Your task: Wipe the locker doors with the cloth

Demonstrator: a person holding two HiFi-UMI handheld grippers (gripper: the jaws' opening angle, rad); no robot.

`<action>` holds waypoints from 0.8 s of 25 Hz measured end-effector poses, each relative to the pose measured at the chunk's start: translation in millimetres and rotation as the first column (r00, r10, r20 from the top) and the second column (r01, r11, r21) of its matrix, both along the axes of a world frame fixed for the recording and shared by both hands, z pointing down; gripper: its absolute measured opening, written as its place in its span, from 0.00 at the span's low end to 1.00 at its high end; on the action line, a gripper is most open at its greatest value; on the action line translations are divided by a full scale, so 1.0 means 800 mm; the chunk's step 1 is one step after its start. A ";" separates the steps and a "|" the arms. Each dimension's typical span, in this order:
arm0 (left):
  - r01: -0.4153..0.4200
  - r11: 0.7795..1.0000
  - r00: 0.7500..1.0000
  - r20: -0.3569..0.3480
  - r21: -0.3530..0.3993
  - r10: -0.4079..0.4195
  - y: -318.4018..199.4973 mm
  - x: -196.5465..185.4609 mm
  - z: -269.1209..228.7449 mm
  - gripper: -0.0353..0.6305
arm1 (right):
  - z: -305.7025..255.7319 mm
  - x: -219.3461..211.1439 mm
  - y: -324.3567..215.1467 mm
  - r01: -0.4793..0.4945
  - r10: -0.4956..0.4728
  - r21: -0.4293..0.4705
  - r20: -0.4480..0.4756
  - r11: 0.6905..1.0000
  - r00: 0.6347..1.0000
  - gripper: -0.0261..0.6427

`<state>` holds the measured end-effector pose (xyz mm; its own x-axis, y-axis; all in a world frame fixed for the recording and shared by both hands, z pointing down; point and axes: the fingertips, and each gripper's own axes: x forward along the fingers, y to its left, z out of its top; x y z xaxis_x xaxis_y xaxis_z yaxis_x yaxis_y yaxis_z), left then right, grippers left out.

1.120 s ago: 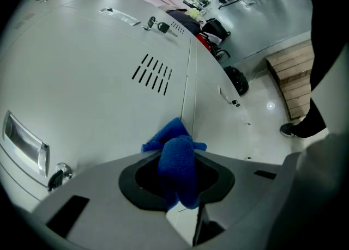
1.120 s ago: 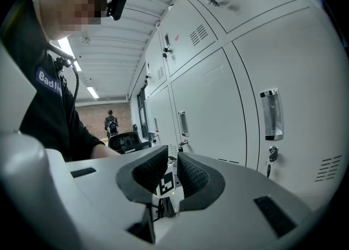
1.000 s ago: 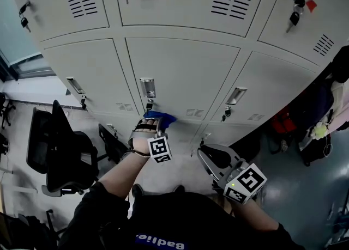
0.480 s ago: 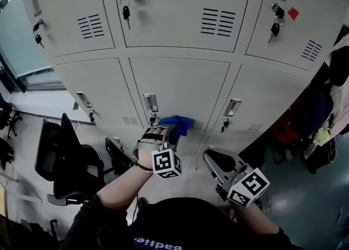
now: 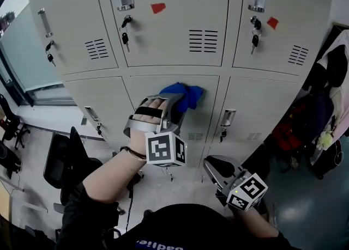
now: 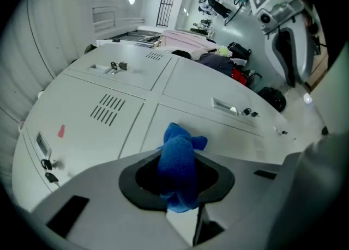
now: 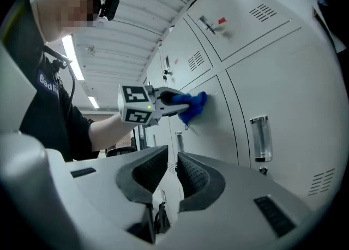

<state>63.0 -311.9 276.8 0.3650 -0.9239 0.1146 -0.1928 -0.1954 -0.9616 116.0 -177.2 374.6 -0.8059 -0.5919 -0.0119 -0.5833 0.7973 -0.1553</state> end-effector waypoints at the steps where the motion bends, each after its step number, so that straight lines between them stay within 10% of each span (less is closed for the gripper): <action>1: 0.009 1.000 1.000 0.007 0.012 -0.009 -0.005 0.000 -0.011 0.21 | -0.002 -0.001 0.001 0.005 -0.005 0.004 0.000 1.000 1.000 0.11; 20: 0.018 1.000 0.994 0.109 -0.003 -0.017 -0.031 0.025 0.084 0.21 | 0.003 -0.012 0.007 0.066 -0.066 0.002 -0.037 0.998 0.997 0.11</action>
